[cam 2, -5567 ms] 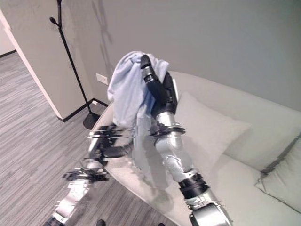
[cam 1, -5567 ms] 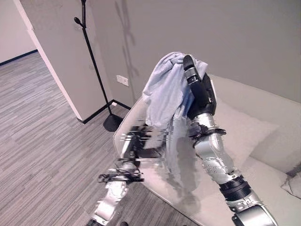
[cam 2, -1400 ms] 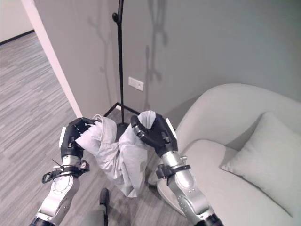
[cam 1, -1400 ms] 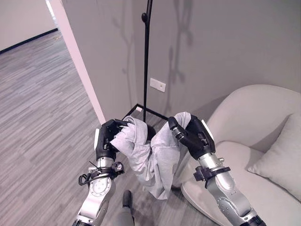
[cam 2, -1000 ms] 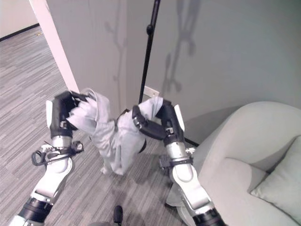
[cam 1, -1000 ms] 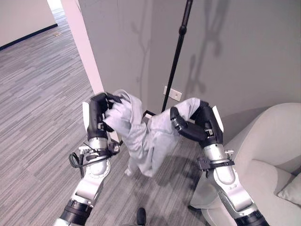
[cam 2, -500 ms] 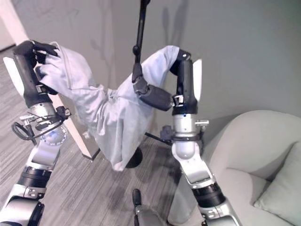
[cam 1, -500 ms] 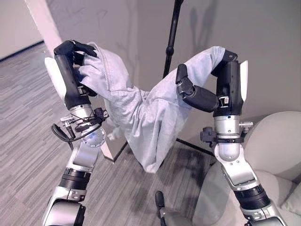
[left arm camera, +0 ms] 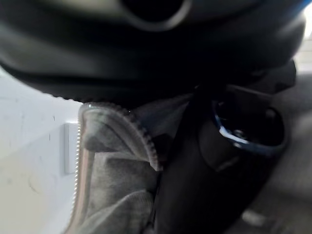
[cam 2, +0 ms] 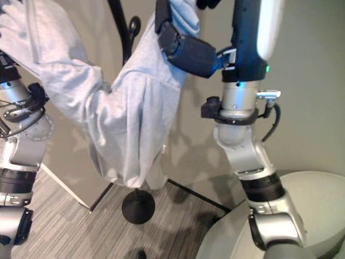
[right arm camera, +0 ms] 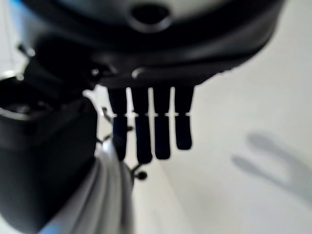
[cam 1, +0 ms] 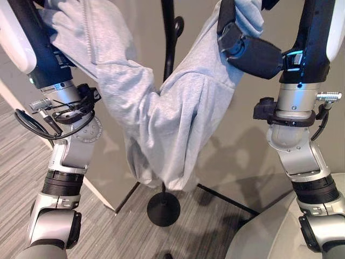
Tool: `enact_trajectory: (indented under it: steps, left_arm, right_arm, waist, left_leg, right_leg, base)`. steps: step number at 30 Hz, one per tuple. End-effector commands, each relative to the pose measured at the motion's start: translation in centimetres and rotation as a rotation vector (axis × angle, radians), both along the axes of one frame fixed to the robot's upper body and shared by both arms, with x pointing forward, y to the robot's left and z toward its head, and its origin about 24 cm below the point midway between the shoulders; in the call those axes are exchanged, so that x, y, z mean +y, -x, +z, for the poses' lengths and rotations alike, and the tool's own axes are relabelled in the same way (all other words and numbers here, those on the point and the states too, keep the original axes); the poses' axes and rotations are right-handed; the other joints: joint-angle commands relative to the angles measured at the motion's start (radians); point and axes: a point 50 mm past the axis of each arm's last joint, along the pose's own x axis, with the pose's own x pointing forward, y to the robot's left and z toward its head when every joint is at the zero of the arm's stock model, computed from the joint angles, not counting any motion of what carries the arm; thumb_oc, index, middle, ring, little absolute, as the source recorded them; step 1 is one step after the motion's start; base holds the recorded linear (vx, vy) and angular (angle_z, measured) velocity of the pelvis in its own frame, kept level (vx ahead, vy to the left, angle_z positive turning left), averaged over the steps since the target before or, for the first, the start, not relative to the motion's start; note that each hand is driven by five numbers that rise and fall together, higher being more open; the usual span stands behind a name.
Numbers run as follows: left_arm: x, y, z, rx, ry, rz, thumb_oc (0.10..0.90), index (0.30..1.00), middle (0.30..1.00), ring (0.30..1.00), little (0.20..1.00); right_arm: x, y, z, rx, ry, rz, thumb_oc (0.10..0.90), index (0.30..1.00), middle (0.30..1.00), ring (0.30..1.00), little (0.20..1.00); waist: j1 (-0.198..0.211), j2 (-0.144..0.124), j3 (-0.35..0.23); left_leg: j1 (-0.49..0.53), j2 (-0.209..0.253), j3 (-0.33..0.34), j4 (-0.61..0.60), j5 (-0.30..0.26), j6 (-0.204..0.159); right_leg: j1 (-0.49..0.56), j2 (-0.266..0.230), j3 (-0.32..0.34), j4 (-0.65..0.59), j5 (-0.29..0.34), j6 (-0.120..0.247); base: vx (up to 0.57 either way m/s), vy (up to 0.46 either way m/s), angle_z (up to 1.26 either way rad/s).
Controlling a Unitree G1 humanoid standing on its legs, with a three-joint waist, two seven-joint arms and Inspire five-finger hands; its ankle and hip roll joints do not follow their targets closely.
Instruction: Hang the clothes on the sofa on the clothes rack.
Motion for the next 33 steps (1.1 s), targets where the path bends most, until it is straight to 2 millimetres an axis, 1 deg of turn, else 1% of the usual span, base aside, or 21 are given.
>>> enact_trajectory:
  steps: [1, 4, 6, 7, 9, 10, 11, 12, 13, 14, 15, 16, 17, 18, 20, 22, 25, 29, 30, 31, 33]
  left_arm:
    - [1.2, 0.6, 4.4, -0.141, 0.0, 0.069, 0.4, 0.3, 0.3, 0.3, 0.3]
    - [2.3, 0.1, 3.7, -0.076, 0.001, 0.111, 0.4, 0.3, 0.3, 0.3, 0.3]
    - [3.1, -0.4, 2.4, -0.006, 0.022, 0.131, 0.4, 0.3, 0.3, 0.3, 0.3]
    - [4.0, -0.9, 1.1, 0.069, 0.046, 0.139, 0.4, 0.3, 0.3, 0.3, 0.3]
    - [5.0, -1.5, -0.3, 0.153, 0.078, 0.152, 0.4, 0.3, 0.3, 0.3, 0.3]
    - [5.7, -1.5, -0.8, 0.183, 0.085, 0.168, 0.4, 0.3, 0.3, 0.3, 0.3]
    - [6.0, -1.3, -0.7, 0.175, 0.102, 0.168, 0.4, 0.3, 0.3, 0.3, 0.3]
    - [4.8, -0.9, 0.3, 0.124, 0.056, 0.107, 0.4, 0.3, 0.3, 0.3, 0.3]
    - [4.8, -0.8, 0.2, 0.125, 0.055, 0.107, 0.4, 0.3, 0.3, 0.3, 0.3]
    - [4.1, -0.3, 1.1, 0.08, 0.015, 0.09, 0.4, 0.3, 0.3, 0.3, 0.3]
    - [3.6, 0.0, 1.5, 0.054, -0.007, 0.077, 0.4, 0.3, 0.3, 0.3, 0.3]
    - [3.2, 0.3, 1.9, 0.032, -0.024, 0.064, 0.4, 0.3, 0.3, 0.3, 0.3]
    - [2.7, 0.7, 2.2, 0.009, -0.044, 0.043, 0.4, 0.3, 0.3, 0.3, 0.3]
    - [2.4, 1.1, 2.5, -0.014, -0.063, 0.032, 0.4, 0.3, 0.3, 0.3, 0.3]
    - [1.6, 2.4, 3.2, -0.061, -0.148, 0.009, 0.4, 0.3, 0.3, 0.3, 0.3]
    - [1.3, 3.6, 3.0, -0.076, -0.201, -0.013, 0.4, 0.3, 0.3, 0.3, 0.3]
    - [1.3, 4.4, 2.4, -0.072, -0.224, -0.019, 0.4, 0.3, 0.3, 0.3, 0.3]
    - [1.3, 6.3, 0.9, -0.051, -0.277, -0.019, 0.4, 0.3, 0.3, 0.3, 0.3]
    - [1.0, 7.3, 0.0, -0.036, -0.285, -0.055, 0.4, 0.3, 0.3, 0.3, 0.3]
    - [1.0, 7.3, 0.0, -0.036, -0.285, -0.055, 0.4, 0.3, 0.3, 0.3, 0.3]
    - [0.7, 7.9, -0.4, -0.03, -0.283, -0.089, 0.4, 0.3, 0.3, 0.3, 0.3]
  right_arm:
    - [-2.0, 0.2, 2.4, -0.092, -0.05, -0.082, 0.4, 0.3, 0.3, 0.3, 0.3]
    - [-2.5, -0.5, 2.0, -0.048, -0.039, -0.117, 0.4, 0.3, 0.3, 0.3, 0.3]
    - [-3.0, -1.0, 1.4, -0.001, -0.038, -0.135, 0.4, 0.3, 0.3, 0.3, 0.3]
    - [-3.9, -1.7, 0.3, 0.063, -0.031, -0.185, 0.4, 0.3, 0.3, 0.3, 0.3]
    - [-5.4, -2.6, -0.5, 0.131, -0.05, -0.241, 0.4, 0.3, 0.3, 0.3, 0.3]
    - [-6.3, -2.9, -0.8, 0.15, -0.038, -0.3, 0.4, 0.3, 0.3, 0.3, 0.3]
    - [-6.9, -2.9, -0.8, 0.151, -0.033, -0.342, 0.4, 0.3, 0.3, 0.3, 0.3]
    - [-7.4, -2.9, -1.1, 0.182, -0.049, -0.321, 0.4, 0.3, 0.3, 0.3, 0.3]
    - [-7.4, -2.9, -1.2, 0.184, -0.05, -0.32, 0.4, 0.3, 0.3, 0.3, 0.3]
    - [-7.4, -2.8, -1.6, 0.196, -0.064, -0.297, 0.524, 0.486, 0.486, 0.486, 0.486]
    - [-7.4, -2.6, -1.9, 0.204, -0.066, -0.289, 0.573, 0.559, 0.559, 0.559, 0.559]
    - [-7.4, -2.4, -2.2, 0.216, -0.068, -0.276, 0.762, 0.844, 0.844, 0.844, 0.844]
    - [-7.6, -2.2, -2.6, 0.236, -0.068, -0.262, 0.8, 0.9, 0.9, 0.9, 0.9]
    - [-7.8, -2.1, -3.1, 0.257, -0.07, -0.253, 0.8, 0.9, 0.9, 0.9, 0.9]
    - [-8.6, -1.0, -5.5, 0.381, -0.045, -0.171, 0.8, 0.9, 0.9, 0.9, 0.9]
    - [-9.8, 0.4, -7.2, 0.476, 0.014, -0.168, 0.8, 0.9, 0.9, 0.9, 0.9]
    - [-10.4, 1.3, -8.0, 0.521, 0.054, -0.171, 0.8, 0.9, 0.9, 0.9, 0.9]
    - [-11.6, 3.3, -10.1, 0.635, 0.057, -0.138, 0.8, 0.9, 0.9, 0.9, 0.9]
    - [-11.9, 4.6, -11.1, 0.728, 0.042, -0.034, 0.8, 0.9, 0.9, 0.9, 0.9]
    - [-11.9, 4.6, -11.1, 0.729, 0.042, -0.034, 0.8, 0.9, 0.9, 0.9, 0.9]
    - [-11.8, 5.2, -11.6, 0.793, 0.027, 0.068, 0.8, 0.9, 0.9, 0.9, 0.9]
  waist:
    - [0.03, 0.046, -0.126]
    - [0.022, 0.058, -0.139]
    - [0.018, 0.066, -0.16]
    - [0.016, 0.074, -0.17]
    - [0.007, 0.078, -0.174]
    - [0.005, 0.081, -0.179]
    - [0.003, 0.084, -0.181]
    - [-0.001, 0.089, -0.183]
    - [0.0, 0.088, -0.184]
    - [-0.003, 0.092, -0.184]
    - [-0.006, 0.094, -0.185]
    - [-0.008, 0.097, -0.186]
    - [-0.01, 0.099, -0.186]
    - [-0.012, 0.101, -0.186]
    - [-0.024, 0.105, -0.183]
    - [-0.028, 0.105, -0.182]
    - [-0.029, 0.105, -0.182]
    - [-0.032, 0.103, -0.177]
    - [-0.035, 0.1, -0.176]
    - [-0.035, 0.1, -0.177]
    - [-0.036, 0.097, -0.175]
  left_leg:
    - [0.063, -0.014, 0.014, -0.126, 0.136, 0.023]
    - [0.115, -0.012, 0.027, -0.203, 0.154, 0.028]
    - [0.15, -0.012, 0.03, -0.256, 0.18, 0.03]
    - [0.177, -0.01, 0.031, -0.301, 0.194, 0.031]
    - [0.181, -0.008, 0.038, -0.308, 0.189, 0.032]
    - [0.19, -0.008, 0.04, -0.308, 0.17, 0.035]
    - [0.192, -0.009, 0.042, -0.308, 0.164, 0.037]
    - [0.195, -0.011, 0.045, -0.308, 0.157, 0.041]
    - [0.196, -0.011, 0.046, -0.308, 0.157, 0.041]
    - [0.194, -0.013, 0.05, -0.308, 0.164, 0.043]
    - [0.196, -0.013, 0.052, -0.308, 0.162, 0.044]
    - [0.197, -0.014, 0.052, -0.308, 0.16, 0.045]
    - [0.197, -0.015, 0.053, -0.308, 0.158, 0.046]
    - [0.198, -0.015, 0.054, -0.308, 0.158, 0.046]
    - [0.197, -0.015, 0.059, -0.308, 0.156, 0.046]
    - [0.194, -0.014, 0.059, -0.308, 0.155, 0.045]
    - [0.191, -0.014, 0.059, -0.308, 0.154, 0.045]
    - [0.184, -0.014, 0.057, -0.308, 0.153, 0.045]
    - [0.177, -0.013, 0.054, -0.308, 0.153, 0.045]
    - [0.177, -0.013, 0.054, -0.308, 0.153, 0.045]
    - [0.175, -0.012, 0.054, -0.308, 0.154, 0.043]
  right_leg:
    - [0.073, -0.04, 0.062, -0.04, 0.031, 0.079]
    - [0.078, -0.033, 0.063, -0.039, 0.024, 0.074]
    - [0.073, -0.032, 0.065, -0.039, 0.027, 0.073]
    - [0.069, -0.032, 0.064, -0.039, 0.025, 0.076]
    - [0.063, -0.036, 0.061, -0.039, 0.027, 0.083]
    - [0.066, -0.037, 0.062, -0.04, 0.015, 0.086]
    - [0.066, -0.039, 0.061, -0.04, 0.014, 0.089]
    - [0.064, -0.044, 0.061, -0.039, 0.017, 0.093]
    - [0.065, -0.044, 0.061, -0.039, 0.017, 0.093]
    - [0.061, -0.046, 0.062, -0.038, 0.026, 0.094]
    - [0.062, -0.048, 0.061, -0.038, 0.026, 0.095]
    - [0.061, -0.049, 0.063, -0.038, 0.026, 0.095]
    - [0.061, -0.049, 0.063, -0.037, 0.026, 0.096]
    - [0.06, -0.05, 0.064, -0.037, 0.026, 0.097]
    - [0.058, -0.055, 0.067, -0.037, 0.03, 0.1]
    - [0.053, -0.058, 0.066, -0.037, 0.031, 0.104]
    - [0.048, -0.058, 0.066, -0.037, 0.033, 0.106]
    - [0.038, -0.056, 0.062, -0.037, 0.037, 0.108]
    - [0.031, -0.055, 0.059, -0.037, 0.038, 0.109]
    - [0.03, -0.055, 0.059, -0.037, 0.038, 0.109]
    - [0.027, -0.054, 0.057, -0.037, 0.041, 0.109]
  base:
    - [0.13, 0.026, -0.78]
    - [0.12, 0.039, -0.37]
    - [0.12, 0.065, -0.28]
    - [0.19, 0.085, -0.39]
    - [0.1, 0.089, 0.14]
    - [0.08, 0.09, 0.6]
    - [0.13, 0.094, 0.36]
    - [0.06, 0.058, 0.24]
    - [0.03, 0.047, -0.02]
    - [0.01, 0.019, -0.09]
    - [0.02, 0.028, -0.09]
    - [0.05, 0.023, -0.07]
    - [0.04, 0.021, -0.03]
    - [0.05, 0.02, 0.0]
    - [0.05, 0.019, 0.03]
    - [0.05, 0.008, 0.0]
    - [0.01, 0.002, 0.0]
    - [0.0, 0.0, 0.0]
    - [0.0, 0.0, 0.0]
    - [-0.02, -0.03, 0.02]
    - [0.0, 0.0, 0.0]
